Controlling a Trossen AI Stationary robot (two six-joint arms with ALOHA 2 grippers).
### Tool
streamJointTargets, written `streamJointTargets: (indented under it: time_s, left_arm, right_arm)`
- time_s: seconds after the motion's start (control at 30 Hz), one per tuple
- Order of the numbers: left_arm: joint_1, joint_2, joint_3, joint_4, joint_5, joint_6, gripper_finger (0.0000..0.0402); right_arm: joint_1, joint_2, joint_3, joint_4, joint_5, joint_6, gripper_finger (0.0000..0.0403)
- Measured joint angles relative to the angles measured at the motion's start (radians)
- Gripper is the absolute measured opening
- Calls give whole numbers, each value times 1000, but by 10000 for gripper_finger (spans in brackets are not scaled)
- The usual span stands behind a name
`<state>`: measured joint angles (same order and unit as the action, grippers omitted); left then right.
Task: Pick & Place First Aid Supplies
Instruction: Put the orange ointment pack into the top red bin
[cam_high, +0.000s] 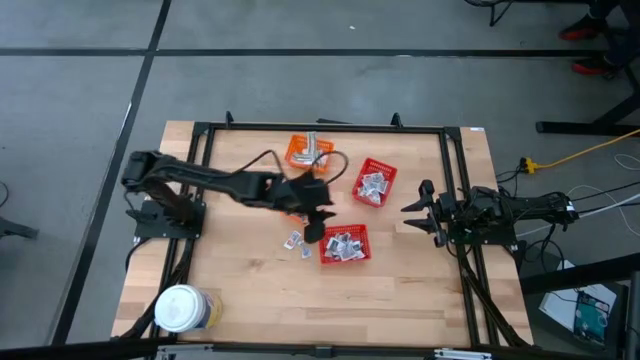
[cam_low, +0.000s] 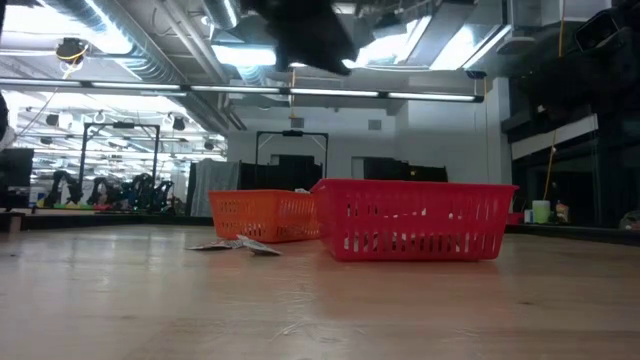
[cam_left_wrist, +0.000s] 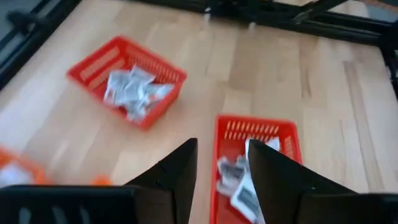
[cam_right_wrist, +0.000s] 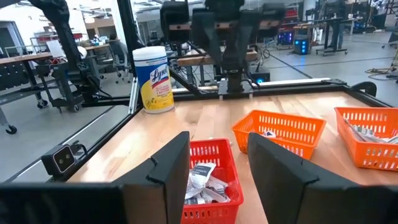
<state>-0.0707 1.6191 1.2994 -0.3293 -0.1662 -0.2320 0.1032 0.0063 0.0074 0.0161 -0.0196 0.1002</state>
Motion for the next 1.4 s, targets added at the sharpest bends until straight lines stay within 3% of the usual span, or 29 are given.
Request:
streamJointTargets:
  time_s: [0.13, 0.3, 0.57, 0.97, 1.4]
  left_arm:
    - [-65, -84, -124, -11, -69, -137, 137]
    - [-149, -141, -242, -60, -75, -301, 137]
    - [-292, -183, -332, -148, -68, -519, 137]
    - [-480, -184, -344, -229, -52, -745, 137]
    - [-548, -129, -344, -198, -17, -832, 137]
  right_arm:
    - [0, 0, 0, 0, 0, 0, 163]
    - [0, 0, 0, 0, 0, 0, 163]
    - [0, 0, 0, 0, 0, 0, 163]
    - [0, 0, 0, 0, 0, 0, 163]
    - [0, 0, 0, 0, 0, 0, 163]
